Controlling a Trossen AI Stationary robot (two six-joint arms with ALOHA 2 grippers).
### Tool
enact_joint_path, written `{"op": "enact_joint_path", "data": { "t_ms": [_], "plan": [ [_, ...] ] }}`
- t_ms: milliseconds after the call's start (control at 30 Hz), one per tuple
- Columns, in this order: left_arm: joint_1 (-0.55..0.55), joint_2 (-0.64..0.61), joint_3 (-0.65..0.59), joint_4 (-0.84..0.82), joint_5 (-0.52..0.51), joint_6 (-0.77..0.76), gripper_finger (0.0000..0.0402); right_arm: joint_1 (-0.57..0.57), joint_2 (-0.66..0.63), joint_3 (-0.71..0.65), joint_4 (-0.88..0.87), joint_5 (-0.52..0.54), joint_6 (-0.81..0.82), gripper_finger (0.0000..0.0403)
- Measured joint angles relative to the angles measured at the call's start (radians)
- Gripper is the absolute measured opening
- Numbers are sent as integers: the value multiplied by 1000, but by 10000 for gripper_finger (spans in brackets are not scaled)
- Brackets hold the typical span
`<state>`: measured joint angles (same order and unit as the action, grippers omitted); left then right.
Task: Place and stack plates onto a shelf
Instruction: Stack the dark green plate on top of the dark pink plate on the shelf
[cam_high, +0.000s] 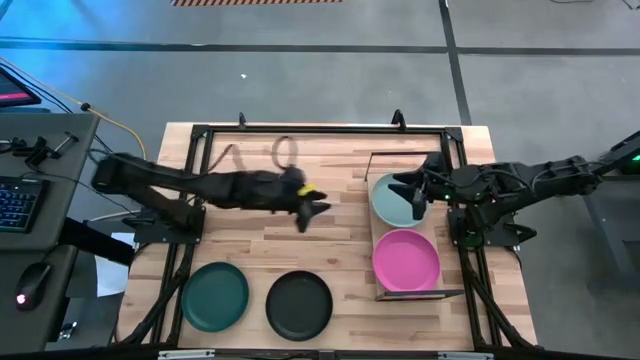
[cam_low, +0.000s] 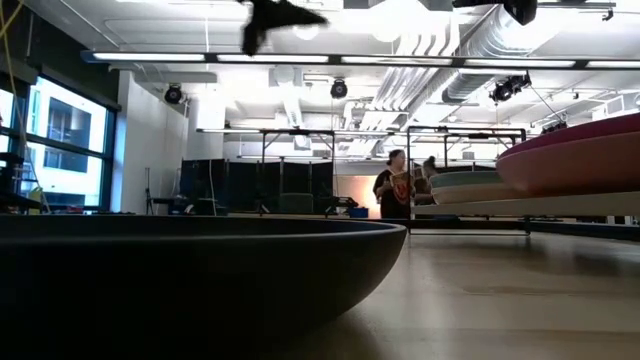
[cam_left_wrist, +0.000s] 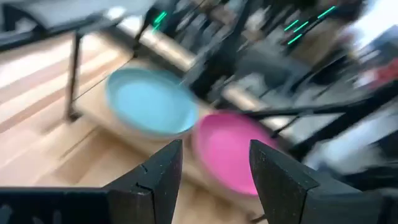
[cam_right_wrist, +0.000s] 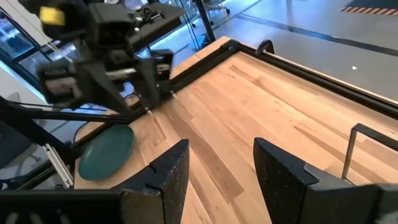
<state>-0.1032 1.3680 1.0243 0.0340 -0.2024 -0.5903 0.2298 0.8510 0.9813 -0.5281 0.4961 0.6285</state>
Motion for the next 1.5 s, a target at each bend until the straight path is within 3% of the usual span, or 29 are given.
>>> {"op": "enact_joint_path", "data": {
  "t_ms": [167, 300, 700, 900, 1067, 1167, 1300, 1400, 1500],
  "plan": [
    [-53, -199, -290, 363, -42, 1, 172, 0, 31, 0, 17, 0, -8, 160],
    [-71, -298, -416, 436, -85, 0, 172, 0, 46, 0, 32, 0, -25, 160],
    [-70, -337, -446, 429, -89, 71, 172, 0, 44, 0, 40, 32, -2, 160],
    [-42, -345, -446, 407, 5, 38, 172, 0, 44, 0, 48, 51, 42, 160],
    [1, -413, -445, 185, 215, -43, 172, 0, 45, 0, 89, 51, 52, 160],
    [-15, -456, -444, -53, 328, -159, 172, 0, 45, 0, 115, 51, 52, 160],
    [-124, -453, -444, -437, 504, -328, 172, 0, 45, 0, 144, 51, 52, 160],
    [-245, -423, -444, -673, 532, -371, 172, 0, 45, 0, 148, 60, 52, 160],
    [-341, -393, -445, -789, 495, -323, 172, 0, 45, 0, 147, 79, 52, 160]
  ]
}}
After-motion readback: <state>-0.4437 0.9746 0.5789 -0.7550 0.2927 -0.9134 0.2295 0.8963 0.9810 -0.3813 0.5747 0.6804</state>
